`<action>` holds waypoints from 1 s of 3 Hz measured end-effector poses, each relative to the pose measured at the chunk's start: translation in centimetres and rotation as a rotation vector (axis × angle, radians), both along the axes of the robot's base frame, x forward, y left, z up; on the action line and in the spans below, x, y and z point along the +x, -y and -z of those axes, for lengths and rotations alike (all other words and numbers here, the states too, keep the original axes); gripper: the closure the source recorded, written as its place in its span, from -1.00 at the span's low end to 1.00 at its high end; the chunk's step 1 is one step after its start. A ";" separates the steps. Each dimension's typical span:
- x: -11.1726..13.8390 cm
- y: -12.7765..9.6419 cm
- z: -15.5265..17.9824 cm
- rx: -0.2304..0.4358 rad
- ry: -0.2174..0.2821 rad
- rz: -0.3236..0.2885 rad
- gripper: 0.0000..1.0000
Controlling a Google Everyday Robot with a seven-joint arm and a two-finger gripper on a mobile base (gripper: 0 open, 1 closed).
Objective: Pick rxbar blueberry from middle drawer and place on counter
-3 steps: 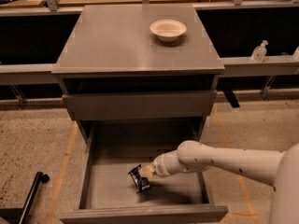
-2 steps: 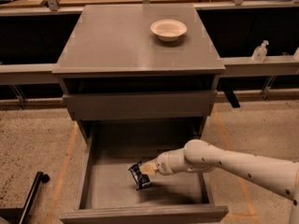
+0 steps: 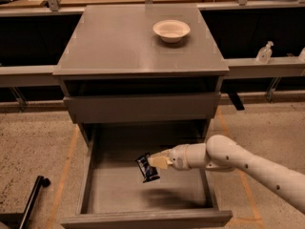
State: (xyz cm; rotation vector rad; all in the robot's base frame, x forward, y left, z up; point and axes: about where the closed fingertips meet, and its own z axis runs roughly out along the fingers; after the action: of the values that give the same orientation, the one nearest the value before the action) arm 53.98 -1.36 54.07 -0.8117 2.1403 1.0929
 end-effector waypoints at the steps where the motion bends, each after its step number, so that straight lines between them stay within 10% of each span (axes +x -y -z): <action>1: 2.1 2.8 -8.7 -0.021 0.099 -0.088 1.00; 3: 5.9 4.9 -23.9 -0.188 0.303 -0.188 1.00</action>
Offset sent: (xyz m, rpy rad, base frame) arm 0.0649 -0.0659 0.2578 -0.1892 -0.3078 0.2238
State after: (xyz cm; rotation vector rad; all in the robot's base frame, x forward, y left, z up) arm 59.90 -6.25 77.96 -1.2048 1.9576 0.8033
